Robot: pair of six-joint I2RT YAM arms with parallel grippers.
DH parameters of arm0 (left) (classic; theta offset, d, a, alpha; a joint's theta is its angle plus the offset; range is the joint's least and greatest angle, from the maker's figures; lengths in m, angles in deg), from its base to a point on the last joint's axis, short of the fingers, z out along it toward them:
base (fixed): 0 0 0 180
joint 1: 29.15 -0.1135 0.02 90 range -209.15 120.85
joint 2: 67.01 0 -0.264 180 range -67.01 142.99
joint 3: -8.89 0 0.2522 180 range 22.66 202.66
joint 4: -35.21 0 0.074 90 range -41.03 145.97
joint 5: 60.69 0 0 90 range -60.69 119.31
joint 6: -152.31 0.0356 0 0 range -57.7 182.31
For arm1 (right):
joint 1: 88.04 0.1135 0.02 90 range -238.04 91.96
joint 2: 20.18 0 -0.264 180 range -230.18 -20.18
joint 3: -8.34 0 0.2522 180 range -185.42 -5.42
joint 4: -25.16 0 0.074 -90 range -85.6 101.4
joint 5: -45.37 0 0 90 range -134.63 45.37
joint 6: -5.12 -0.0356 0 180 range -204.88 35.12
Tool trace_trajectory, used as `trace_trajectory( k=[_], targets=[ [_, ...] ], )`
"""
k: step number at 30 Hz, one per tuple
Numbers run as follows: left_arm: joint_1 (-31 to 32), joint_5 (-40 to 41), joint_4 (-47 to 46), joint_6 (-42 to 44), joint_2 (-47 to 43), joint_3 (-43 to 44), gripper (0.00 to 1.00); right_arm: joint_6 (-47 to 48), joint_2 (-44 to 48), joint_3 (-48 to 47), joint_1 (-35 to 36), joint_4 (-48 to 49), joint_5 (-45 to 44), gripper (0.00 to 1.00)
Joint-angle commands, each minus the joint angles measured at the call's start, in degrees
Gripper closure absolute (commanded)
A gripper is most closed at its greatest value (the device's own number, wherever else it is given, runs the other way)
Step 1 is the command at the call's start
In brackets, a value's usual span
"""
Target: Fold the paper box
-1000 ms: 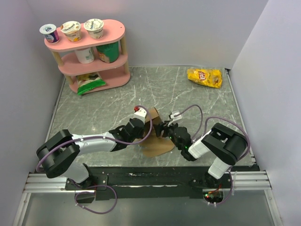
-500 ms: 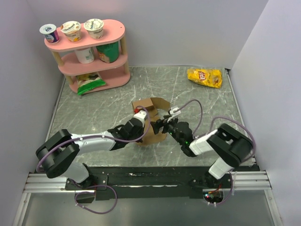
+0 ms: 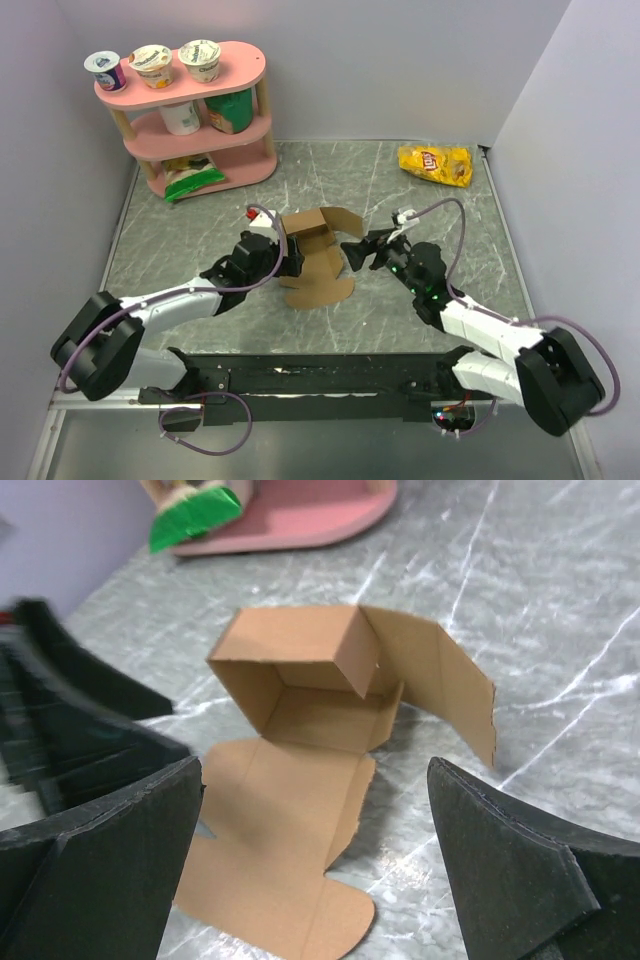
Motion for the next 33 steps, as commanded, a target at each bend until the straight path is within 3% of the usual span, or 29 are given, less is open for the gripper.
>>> trace_trajectory(
  k=[1, 5, 10, 14, 17, 24, 25, 27, 29, 31, 33],
  targets=[
    [-0.96, 2.80, -13.05, -2.07, 2.95, -2.31, 0.05, -0.95, 6.10, -1.86, -0.83, -5.32, 4.85, 0.00],
    [-1.05, 6.41, -23.87, -1.02, 5.85, -4.34, 0.07, -3.14, 8.92, 0.24, -0.84, -4.88, 5.12, 0.00],
    [-1.14, 9.15, -30.13, 1.18, 13.48, -2.06, 0.14, -4.11, 11.38, 0.25, -1.10, -6.90, 5.29, 0.00],
    [-1.14, 10.02, -34.09, 1.45, 17.80, -1.44, 0.31, -3.94, 13.49, -0.28, -1.54, -8.92, 5.56, 0.00],
    [-1.23, 12.13, -36.02, 1.88, 20.70, -0.56, 0.32, -3.59, 15.08, -0.19, -1.54, -10.06, 5.91, 0.00],
    [-1.23, 13.72, -44.20, 4.34, 27.21, 1.55, 0.46, -2.44, 16.57, 0.07, -2.15, -13.23, 4.86, 0.00],
    [-1.23, 13.37, -46.38, 4.61, 28.08, 1.55, 0.50, -2.09, 16.49, 0.07, -2.24, -13.49, 5.03, 0.00],
    [-1.23, 12.93, -47.54, 5.48, 28.79, 1.99, 0.68, -1.83, 15.87, -0.36, -3.55, -14.98, 5.73, 0.00],
    [-1.23, 13.01, -44.49, 5.49, 28.62, 3.39, 0.78, -1.83, 15.78, -0.89, -4.61, -15.95, 8.01, 0.00],
    [-1.23, 13.62, -41.06, 4.87, 26.96, 4.01, 0.87, -1.48, 15.96, -1.86, -5.66, -19.36, 8.72, 0.00],
    [-1.31, 13.81, -36.40, 4.26, 24.94, 4.01, 0.89, 0.27, 16.31, -4.05, -5.76, -22.53, 8.90, 0.00]
  ],
)
